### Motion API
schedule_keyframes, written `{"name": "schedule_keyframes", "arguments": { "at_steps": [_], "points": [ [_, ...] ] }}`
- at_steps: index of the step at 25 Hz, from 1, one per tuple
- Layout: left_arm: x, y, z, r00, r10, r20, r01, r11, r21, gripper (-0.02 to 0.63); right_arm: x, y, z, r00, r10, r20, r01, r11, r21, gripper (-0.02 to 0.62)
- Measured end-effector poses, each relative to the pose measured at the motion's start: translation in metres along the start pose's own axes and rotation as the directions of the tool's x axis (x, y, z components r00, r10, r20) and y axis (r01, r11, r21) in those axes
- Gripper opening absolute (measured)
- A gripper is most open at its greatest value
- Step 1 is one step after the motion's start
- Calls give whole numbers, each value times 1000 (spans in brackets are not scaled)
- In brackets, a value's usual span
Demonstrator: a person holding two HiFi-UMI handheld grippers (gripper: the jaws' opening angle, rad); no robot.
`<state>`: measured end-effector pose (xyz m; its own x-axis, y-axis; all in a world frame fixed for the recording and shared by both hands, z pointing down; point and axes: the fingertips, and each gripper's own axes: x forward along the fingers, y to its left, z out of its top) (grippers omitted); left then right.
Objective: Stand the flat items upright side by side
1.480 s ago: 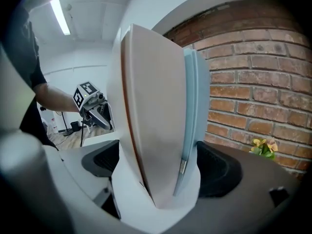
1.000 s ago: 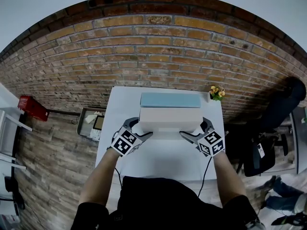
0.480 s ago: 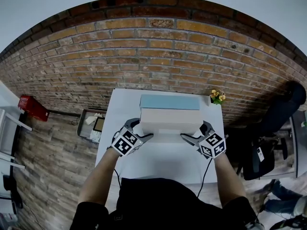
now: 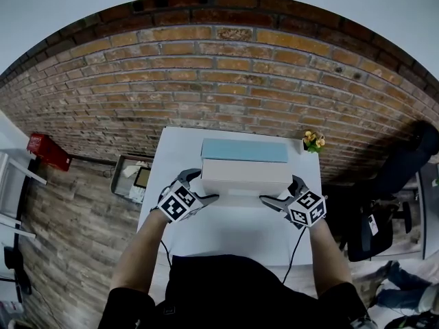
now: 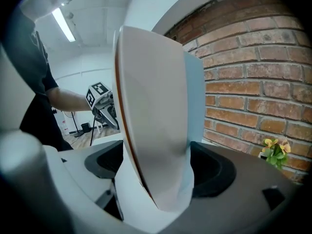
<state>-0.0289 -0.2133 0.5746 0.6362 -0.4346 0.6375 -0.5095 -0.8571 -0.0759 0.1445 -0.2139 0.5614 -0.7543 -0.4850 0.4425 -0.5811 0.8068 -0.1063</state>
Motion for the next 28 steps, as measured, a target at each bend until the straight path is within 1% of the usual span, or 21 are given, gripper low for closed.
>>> {"name": "schedule_keyframes", "arguments": {
  "at_steps": [3, 8, 12, 16, 22, 28],
  "points": [
    [3, -1, 3, 1000, -4, 9, 4, 1000, -2, 405, 2, 0, 0, 1000, 0, 2, 0, 1000, 11, 437],
    [2, 0, 3, 1000, 13, 21, -13, 1000, -5, 408, 2, -1, 1, 1000, -6, 11, 6, 1000, 12, 437],
    [-2, -5, 2, 999, 12, 34, -12, 1000, -4, 402, 0, 1, -2, 1000, -5, 16, 5, 1000, 12, 437],
    [-3, -6, 1, 999, 27, 41, -27, 1000, -4, 388, -2, 3, -2, 1000, -11, 20, 10, 1000, 12, 426],
    [-3, -9, 0, 999, 40, 36, -40, 999, 8, 383, -7, 8, -4, 998, -49, 38, 48, 999, 13, 400],
    [3, -9, 6, 999, 29, 16, -30, 998, 57, 383, -16, 6, -8, 992, -118, 43, 117, 993, 23, 385]
  ]
}}
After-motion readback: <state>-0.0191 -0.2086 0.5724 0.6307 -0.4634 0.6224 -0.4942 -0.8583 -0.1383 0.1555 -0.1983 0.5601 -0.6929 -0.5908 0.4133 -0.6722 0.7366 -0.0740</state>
